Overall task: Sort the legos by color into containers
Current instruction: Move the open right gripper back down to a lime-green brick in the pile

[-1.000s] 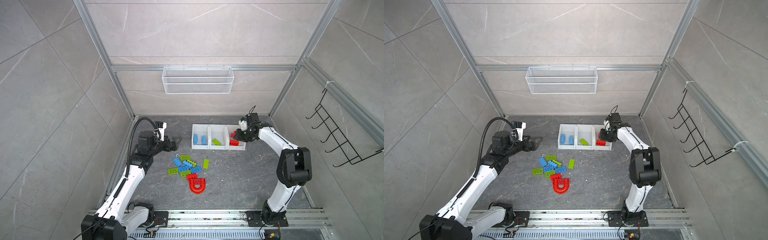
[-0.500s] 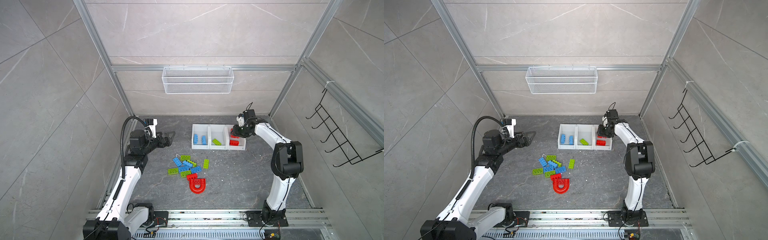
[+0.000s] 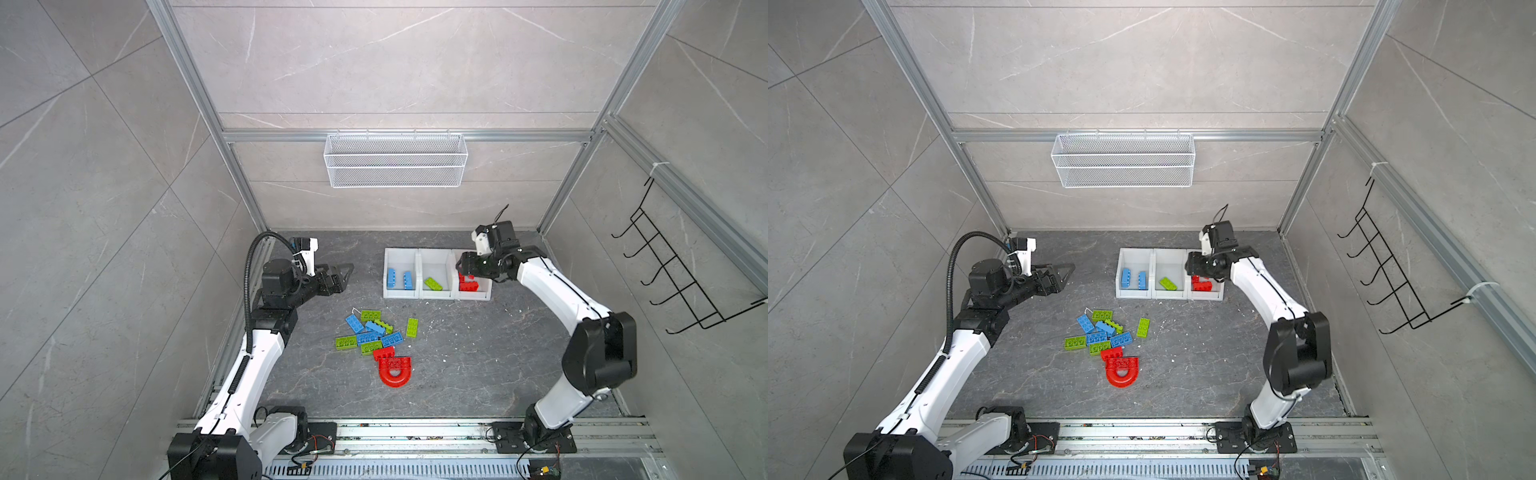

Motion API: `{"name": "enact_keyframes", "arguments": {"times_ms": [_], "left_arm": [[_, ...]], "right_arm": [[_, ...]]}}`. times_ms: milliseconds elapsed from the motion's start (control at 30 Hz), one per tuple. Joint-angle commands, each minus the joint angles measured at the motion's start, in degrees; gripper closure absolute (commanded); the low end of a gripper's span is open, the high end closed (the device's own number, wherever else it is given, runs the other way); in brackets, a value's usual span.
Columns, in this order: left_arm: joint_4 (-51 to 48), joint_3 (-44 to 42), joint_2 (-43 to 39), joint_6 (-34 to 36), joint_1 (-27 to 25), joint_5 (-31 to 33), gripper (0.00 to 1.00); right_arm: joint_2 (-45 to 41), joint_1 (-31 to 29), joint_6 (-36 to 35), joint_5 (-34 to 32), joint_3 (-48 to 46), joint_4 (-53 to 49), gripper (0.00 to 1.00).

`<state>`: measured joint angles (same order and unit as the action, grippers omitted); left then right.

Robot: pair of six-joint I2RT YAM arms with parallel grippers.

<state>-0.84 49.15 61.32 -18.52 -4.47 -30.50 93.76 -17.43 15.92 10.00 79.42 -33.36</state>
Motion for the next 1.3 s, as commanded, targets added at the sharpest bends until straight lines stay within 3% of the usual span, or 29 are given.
{"name": "enact_keyframes", "arguments": {"times_ms": [0, 167, 333, 1000, 1267], "left_arm": [[2.6, -0.1, -0.1, 0.1, 0.1, -1.3, 0.00], [-0.1, 0.4, -0.5, 0.9, 0.1, 1.3, 0.00], [0.4, 0.2, -0.9, 0.7, 0.1, 1.1, 0.00], [1.8, -0.3, -3.1, 0.2, 0.1, 0.4, 0.00], [2.0, -0.5, -3.3, 0.1, 0.1, 0.2, 0.00]], "right_arm": [[-1.3, -8.6, 4.5, -2.5, -5.2, 0.9, 0.36], [2.1, -17.9, 9.6, -4.7, -5.9, 2.3, 0.36], [6.7, -24.3, 10.3, -9.8, -4.4, 0.1, 0.36], [19.8, -28.5, 11.3, -11.5, 0.3, -2.9, 0.38], [21.0, -28.4, 10.5, -13.0, 0.5, -4.0, 0.46]]}}
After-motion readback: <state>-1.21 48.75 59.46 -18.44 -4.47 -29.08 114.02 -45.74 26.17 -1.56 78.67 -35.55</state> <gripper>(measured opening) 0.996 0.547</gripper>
